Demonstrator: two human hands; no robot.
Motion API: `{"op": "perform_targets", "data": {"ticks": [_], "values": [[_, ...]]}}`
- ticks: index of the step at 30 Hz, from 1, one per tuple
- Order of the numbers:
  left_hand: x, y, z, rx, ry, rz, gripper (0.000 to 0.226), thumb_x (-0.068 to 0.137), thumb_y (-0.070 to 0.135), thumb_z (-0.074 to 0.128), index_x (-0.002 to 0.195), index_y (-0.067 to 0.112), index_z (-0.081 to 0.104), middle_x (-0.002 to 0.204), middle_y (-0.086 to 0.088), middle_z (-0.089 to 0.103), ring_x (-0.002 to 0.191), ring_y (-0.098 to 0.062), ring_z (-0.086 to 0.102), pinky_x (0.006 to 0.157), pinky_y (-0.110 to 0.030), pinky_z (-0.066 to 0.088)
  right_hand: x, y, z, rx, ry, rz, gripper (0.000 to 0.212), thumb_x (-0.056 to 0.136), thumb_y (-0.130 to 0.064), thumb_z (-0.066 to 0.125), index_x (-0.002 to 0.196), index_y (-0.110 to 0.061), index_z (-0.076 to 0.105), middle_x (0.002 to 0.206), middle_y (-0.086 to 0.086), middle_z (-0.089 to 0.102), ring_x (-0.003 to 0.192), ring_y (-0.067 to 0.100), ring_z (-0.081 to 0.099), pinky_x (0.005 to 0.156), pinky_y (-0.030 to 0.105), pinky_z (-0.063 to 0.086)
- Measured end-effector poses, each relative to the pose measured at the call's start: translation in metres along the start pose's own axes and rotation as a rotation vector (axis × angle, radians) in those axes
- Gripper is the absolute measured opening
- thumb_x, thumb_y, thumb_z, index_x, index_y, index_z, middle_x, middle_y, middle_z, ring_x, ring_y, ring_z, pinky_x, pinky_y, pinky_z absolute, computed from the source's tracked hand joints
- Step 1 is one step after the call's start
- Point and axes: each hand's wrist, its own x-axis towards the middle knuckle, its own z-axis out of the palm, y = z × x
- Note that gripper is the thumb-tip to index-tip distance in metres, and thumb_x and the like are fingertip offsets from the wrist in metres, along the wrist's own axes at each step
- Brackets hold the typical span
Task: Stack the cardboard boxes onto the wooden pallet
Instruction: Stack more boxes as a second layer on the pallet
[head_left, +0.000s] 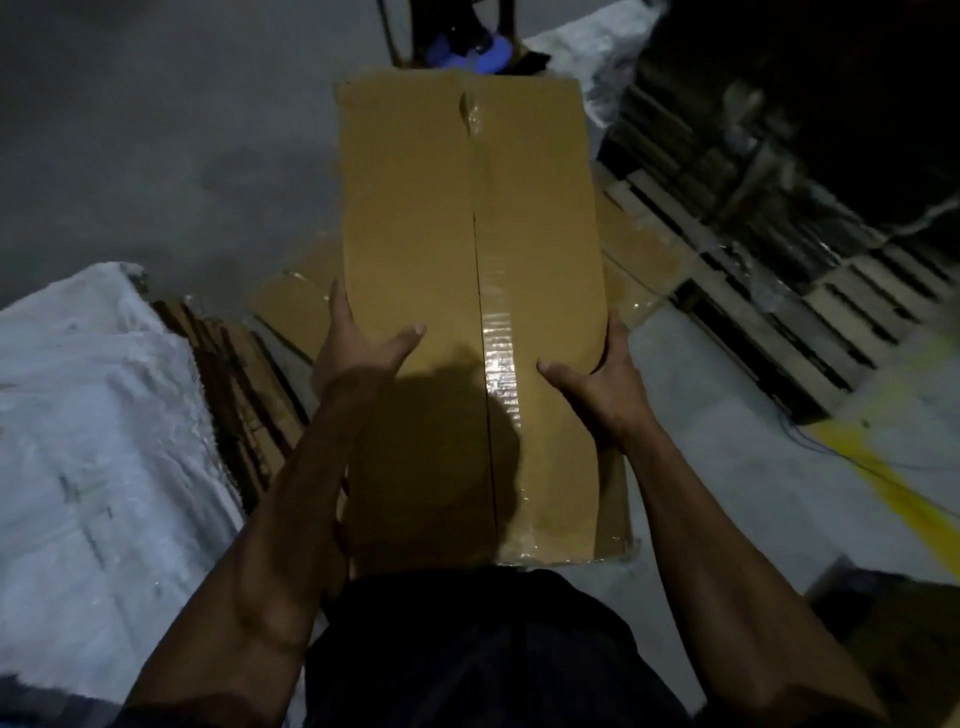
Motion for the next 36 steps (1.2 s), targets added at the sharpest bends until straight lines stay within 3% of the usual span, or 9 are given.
{"op": "perform_targets", "data": {"ticks": [2, 6, 14, 18, 21, 24, 29, 33, 36], "values": [[-0.018, 0.018, 0.016, 0.029, -0.049, 0.032, 0.120, 0.055, 0.076, 0.069, 0.153, 0.035, 0.014, 0.149, 0.000, 0.047, 0.132, -0.027, 0.049, 0.108, -0.050, 0.041, -0.028, 0.005, -0.032, 0.005, 0.070, 0.004, 0.104, 0.067, -0.056, 0.086, 0.148, -0.045, 0.022, 0.133, -0.011, 0.053, 0.117, 0.021, 0.058, 0.101, 0.051, 0.049], [-0.050, 0.069, 0.041, 0.095, -0.125, 0.134, 0.110, 0.063, 0.072, 0.070, 0.151, 0.041, 0.012, 0.148, 0.003, 0.047, 0.132, -0.029, 0.048, 0.108, -0.054, 0.039, -0.072, 0.013, -0.084, 0.030, 0.226, 0.031, 0.104, 0.073, -0.049, 0.086, 0.152, -0.042, 0.019, 0.132, -0.012, 0.050, 0.117, 0.020, 0.055, 0.101, 0.048, 0.048], [-0.057, 0.157, 0.095, 0.112, -0.245, 0.326, 0.094, 0.073, 0.066, 0.067, 0.148, 0.048, 0.014, 0.140, 0.006, 0.051, 0.124, -0.028, 0.051, 0.104, -0.054, 0.040, -0.099, 0.007, -0.156, 0.111, 0.439, 0.087, 0.105, 0.063, -0.062, 0.079, 0.150, -0.043, 0.024, 0.125, -0.015, 0.050, 0.111, 0.017, 0.054, 0.099, 0.046, 0.047], [-0.032, 0.190, 0.133, 0.108, -0.320, 0.374, 0.096, 0.065, 0.072, 0.064, 0.146, 0.050, 0.015, 0.137, 0.006, 0.054, 0.121, -0.029, 0.055, 0.101, -0.055, 0.043, -0.082, 0.007, -0.179, 0.137, 0.529, 0.127, 0.110, 0.061, -0.065, 0.078, 0.152, -0.045, 0.020, 0.130, -0.014, 0.050, 0.116, 0.020, 0.055, 0.103, 0.051, 0.047], [-0.005, 0.217, 0.176, 0.125, -0.402, 0.406, 0.098, 0.063, 0.073, 0.063, 0.146, 0.047, 0.018, 0.137, 0.006, 0.055, 0.120, -0.029, 0.056, 0.101, -0.053, 0.045, -0.063, 0.012, -0.198, 0.165, 0.630, 0.172, 0.107, 0.061, -0.064, 0.080, 0.150, -0.049, 0.021, 0.131, -0.015, 0.054, 0.117, 0.021, 0.058, 0.102, 0.053, 0.048], [0.013, 0.242, 0.219, 0.127, -0.501, 0.462, 0.099, 0.064, 0.075, 0.063, 0.147, 0.044, 0.018, 0.138, 0.006, 0.056, 0.122, -0.028, 0.056, 0.102, -0.053, 0.044, -0.052, 0.015, -0.218, 0.170, 0.717, 0.217, 0.104, 0.071, -0.052, 0.084, 0.153, -0.045, 0.020, 0.130, -0.013, 0.054, 0.115, 0.020, 0.058, 0.102, 0.048, 0.048], [0.020, 0.292, 0.299, 0.134, -0.725, 0.568, 0.103, 0.060, 0.077, 0.064, 0.146, 0.050, 0.015, 0.138, 0.006, 0.054, 0.121, -0.027, 0.056, 0.100, -0.054, 0.046, -0.055, 0.030, -0.251, 0.203, 0.924, 0.355, 0.112, 0.076, -0.049, 0.083, 0.157, -0.046, 0.005, 0.152, -0.003, 0.043, 0.130, 0.024, 0.049, 0.110, 0.049, 0.041], [-0.002, 0.327, 0.357, 0.226, -0.817, 0.684, 0.101, 0.062, 0.077, 0.061, 0.145, 0.050, 0.012, 0.139, 0.004, 0.052, 0.121, -0.030, 0.055, 0.099, -0.057, 0.045, -0.068, 0.040, -0.276, 0.221, 1.069, 0.416, 0.111, 0.080, -0.042, 0.081, 0.159, -0.040, 0.004, 0.156, -0.004, 0.038, 0.125, 0.015, 0.047, 0.102, 0.035, 0.039], [-0.027, 0.354, 0.404, 0.253, -0.892, 0.786, 0.093, 0.071, 0.069, 0.067, 0.145, 0.048, 0.015, 0.138, 0.005, 0.053, 0.122, -0.028, 0.054, 0.101, -0.055, 0.043, -0.077, 0.057, -0.304, 0.212, 1.165, 0.508, 0.110, 0.079, -0.050, 0.081, 0.157, -0.048, 0.003, 0.151, -0.002, 0.045, 0.129, 0.026, 0.051, 0.108, 0.045, 0.040]]}}
